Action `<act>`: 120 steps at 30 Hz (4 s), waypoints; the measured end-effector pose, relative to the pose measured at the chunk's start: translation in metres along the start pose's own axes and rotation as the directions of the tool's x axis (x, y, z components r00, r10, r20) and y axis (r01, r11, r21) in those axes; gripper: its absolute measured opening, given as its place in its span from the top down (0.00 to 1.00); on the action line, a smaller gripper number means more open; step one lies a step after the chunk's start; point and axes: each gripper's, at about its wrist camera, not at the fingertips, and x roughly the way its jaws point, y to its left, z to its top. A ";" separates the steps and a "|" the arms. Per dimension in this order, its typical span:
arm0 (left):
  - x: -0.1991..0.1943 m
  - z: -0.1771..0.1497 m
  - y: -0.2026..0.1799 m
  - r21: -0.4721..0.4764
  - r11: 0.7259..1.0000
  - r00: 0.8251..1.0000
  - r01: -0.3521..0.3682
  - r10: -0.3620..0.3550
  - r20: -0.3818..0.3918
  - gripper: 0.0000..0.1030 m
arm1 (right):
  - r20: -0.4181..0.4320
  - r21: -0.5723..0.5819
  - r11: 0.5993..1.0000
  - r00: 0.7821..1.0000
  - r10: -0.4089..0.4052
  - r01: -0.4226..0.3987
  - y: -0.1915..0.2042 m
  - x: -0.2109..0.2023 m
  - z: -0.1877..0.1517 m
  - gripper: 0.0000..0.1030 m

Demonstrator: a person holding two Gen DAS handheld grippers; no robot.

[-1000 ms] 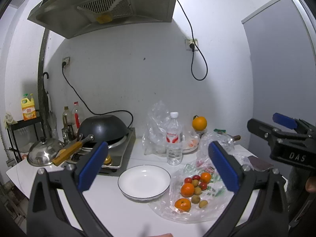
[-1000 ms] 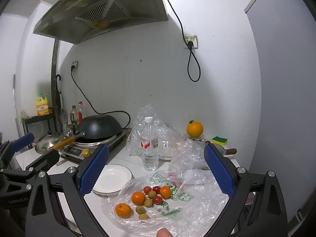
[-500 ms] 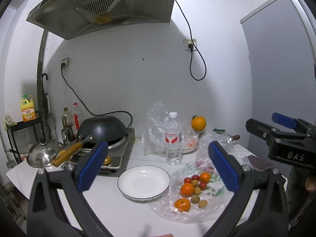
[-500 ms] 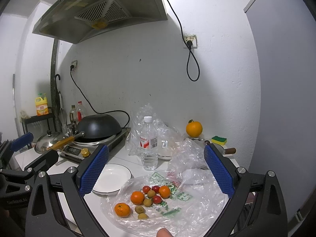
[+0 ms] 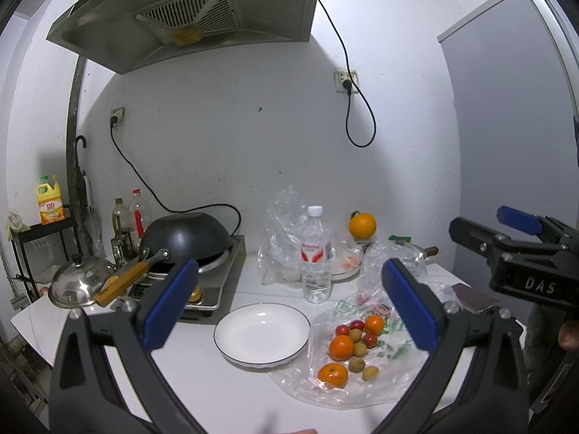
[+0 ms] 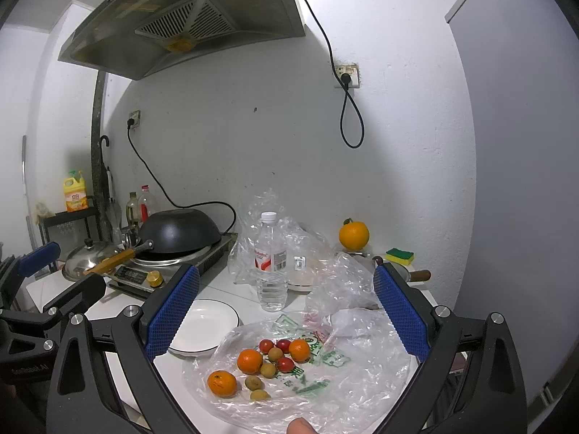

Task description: Organize fruits

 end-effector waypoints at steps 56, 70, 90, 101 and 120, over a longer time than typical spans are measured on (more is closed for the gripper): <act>0.067 -0.042 0.008 0.040 0.998 0.992 0.053 -0.048 -0.120 0.02 | -0.175 -0.026 0.999 0.984 0.020 -0.025 -0.003 0.067 -0.036 0.04; 0.119 -0.087 -0.004 0.087 0.988 0.962 0.130 -0.104 -0.251 0.20 | -0.378 -0.040 0.994 0.922 0.083 -0.106 -0.012 0.111 -0.097 0.46; 0.149 -0.139 -0.023 0.085 0.959 0.876 0.269 -0.207 -0.436 0.51 | -0.578 0.052 0.965 0.781 0.238 -0.255 0.003 0.145 -0.160 0.63; 0.141 -0.143 -0.039 0.140 0.922 0.855 0.360 -0.266 -0.445 0.52 | -0.584 0.059 0.956 0.767 0.266 -0.287 0.000 0.146 -0.167 0.72; 0.167 -0.159 -0.046 0.168 0.911 0.819 0.376 -0.243 -0.519 0.56 | -0.492 0.072 0.976 0.844 0.214 -0.205 -0.029 0.134 -0.145 0.72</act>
